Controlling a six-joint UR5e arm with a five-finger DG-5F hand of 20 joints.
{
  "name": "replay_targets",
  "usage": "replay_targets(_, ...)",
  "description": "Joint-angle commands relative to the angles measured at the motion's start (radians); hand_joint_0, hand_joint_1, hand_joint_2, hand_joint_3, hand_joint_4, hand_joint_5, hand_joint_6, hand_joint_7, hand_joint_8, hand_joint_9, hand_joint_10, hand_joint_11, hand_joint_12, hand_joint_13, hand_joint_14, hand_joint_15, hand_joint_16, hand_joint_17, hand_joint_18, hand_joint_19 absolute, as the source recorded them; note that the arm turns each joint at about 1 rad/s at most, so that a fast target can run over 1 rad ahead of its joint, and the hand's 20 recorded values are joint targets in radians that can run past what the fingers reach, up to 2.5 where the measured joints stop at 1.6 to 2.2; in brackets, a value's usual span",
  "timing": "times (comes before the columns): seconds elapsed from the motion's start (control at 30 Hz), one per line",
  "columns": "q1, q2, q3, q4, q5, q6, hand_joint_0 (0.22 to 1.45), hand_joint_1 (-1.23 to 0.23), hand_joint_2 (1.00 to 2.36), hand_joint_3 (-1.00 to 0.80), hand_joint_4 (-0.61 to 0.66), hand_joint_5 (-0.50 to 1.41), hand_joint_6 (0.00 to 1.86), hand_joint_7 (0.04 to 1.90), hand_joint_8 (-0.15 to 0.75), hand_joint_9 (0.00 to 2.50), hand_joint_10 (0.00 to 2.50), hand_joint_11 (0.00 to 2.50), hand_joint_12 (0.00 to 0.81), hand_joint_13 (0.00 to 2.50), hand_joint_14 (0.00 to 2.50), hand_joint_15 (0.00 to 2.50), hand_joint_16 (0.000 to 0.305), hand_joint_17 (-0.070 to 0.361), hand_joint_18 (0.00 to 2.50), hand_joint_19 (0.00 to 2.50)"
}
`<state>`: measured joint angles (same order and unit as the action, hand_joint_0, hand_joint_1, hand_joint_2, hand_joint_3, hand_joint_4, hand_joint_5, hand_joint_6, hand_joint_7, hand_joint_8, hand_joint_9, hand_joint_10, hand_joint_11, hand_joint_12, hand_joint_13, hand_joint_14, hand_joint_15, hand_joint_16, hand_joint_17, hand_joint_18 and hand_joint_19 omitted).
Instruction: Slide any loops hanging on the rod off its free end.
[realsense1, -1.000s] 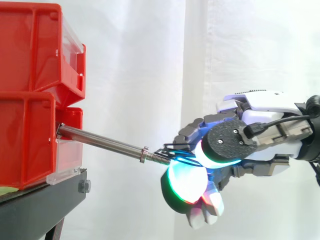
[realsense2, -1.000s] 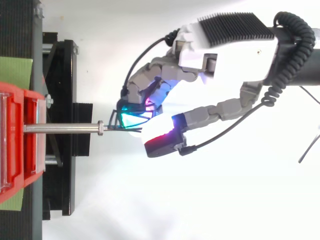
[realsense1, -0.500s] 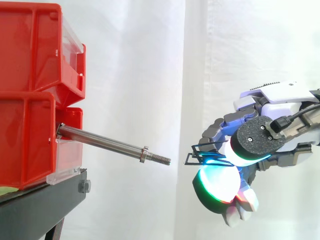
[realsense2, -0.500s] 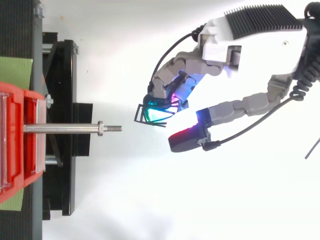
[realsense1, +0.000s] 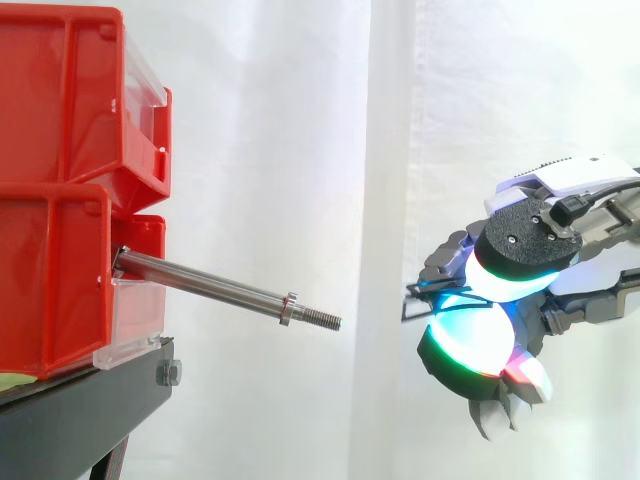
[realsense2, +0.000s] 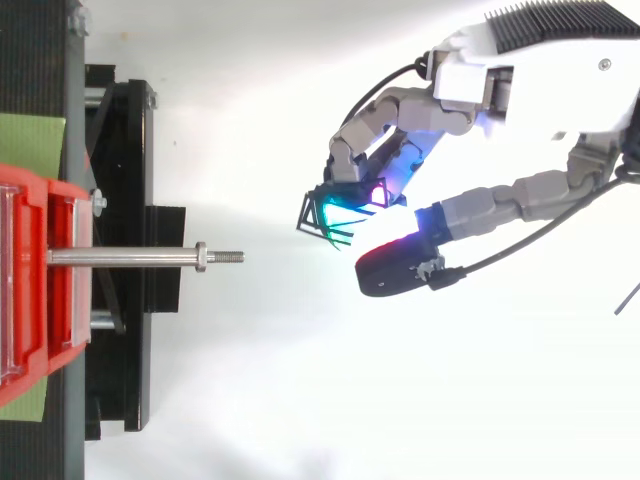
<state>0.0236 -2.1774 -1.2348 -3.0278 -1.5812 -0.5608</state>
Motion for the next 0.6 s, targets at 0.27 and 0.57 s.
replay_targets(0.27, 0.010, 0.001, 0.000, 0.007, 0.021, 0.010, 0.67, -0.84, 1.02, -0.19, 0.13, -0.21, 0.91, 0.89, 0.314, 0.95, 0.01, 0.75, 0.352, 0.81, 0.01, 0.36, 0.053, 0.119, 0.81, 0.46)
replay_targets(0.57, 0.016, -0.001, 0.000, 0.070, 0.026, 0.036, 0.64, -0.78, 1.01, -0.37, 0.15, -0.19, 0.90, 0.95, 0.320, 0.97, 0.02, 0.75, 0.350, 0.81, 0.01, 0.36, 0.052, 0.118, 0.82, 0.46)
